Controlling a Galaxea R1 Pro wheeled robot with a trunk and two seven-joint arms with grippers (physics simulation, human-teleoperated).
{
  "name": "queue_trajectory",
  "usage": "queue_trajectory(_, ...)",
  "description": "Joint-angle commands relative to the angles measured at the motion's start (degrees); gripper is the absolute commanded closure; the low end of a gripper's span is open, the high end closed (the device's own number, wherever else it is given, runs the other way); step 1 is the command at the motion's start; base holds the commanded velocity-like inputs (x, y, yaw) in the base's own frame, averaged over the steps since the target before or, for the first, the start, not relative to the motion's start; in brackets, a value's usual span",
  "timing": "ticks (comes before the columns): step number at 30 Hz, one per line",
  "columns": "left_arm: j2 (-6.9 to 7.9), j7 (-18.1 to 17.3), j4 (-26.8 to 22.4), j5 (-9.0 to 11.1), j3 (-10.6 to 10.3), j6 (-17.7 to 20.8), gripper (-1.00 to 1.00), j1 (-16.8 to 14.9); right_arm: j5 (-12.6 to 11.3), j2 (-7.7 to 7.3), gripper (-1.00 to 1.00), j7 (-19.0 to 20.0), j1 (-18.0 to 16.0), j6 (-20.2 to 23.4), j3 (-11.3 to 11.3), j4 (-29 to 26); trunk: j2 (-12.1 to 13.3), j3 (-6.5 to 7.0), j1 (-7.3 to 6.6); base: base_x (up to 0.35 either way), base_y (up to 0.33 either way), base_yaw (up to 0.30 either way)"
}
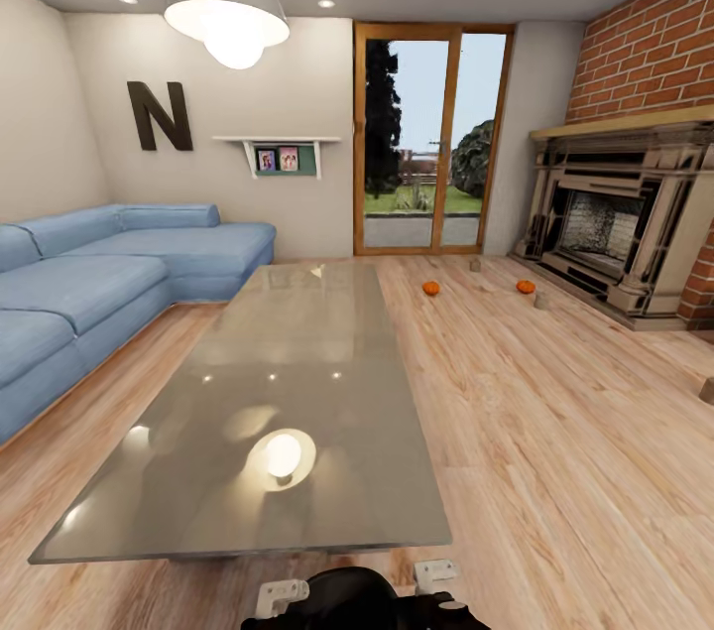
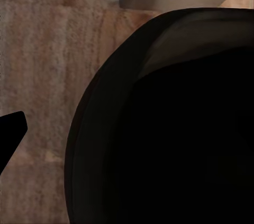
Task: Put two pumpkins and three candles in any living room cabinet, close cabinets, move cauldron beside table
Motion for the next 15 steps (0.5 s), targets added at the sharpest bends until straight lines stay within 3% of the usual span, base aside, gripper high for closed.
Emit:
queue_trajectory(1, 0.04, 0.0, 0.0, 0.6, -0.4, 0.1, -1.0, 0.0, -0.5, 0.0, -1.0, -0.4, 0.0, 0.3, 0.5, -0.1, 0.0, -0.06, -0.01, 0.0, 0.0, 0.0)
queue_trajectory(15, 0.03, -0.2, 0.0, 0.5, -0.5, 0.0, -1.0, 0.0, -0.5, 0.0, -1.0, -0.3, 0.0, 0.2, 0.5, -0.1, 0.0, -0.06, -0.01, -0.09, 0.0, 0.0)
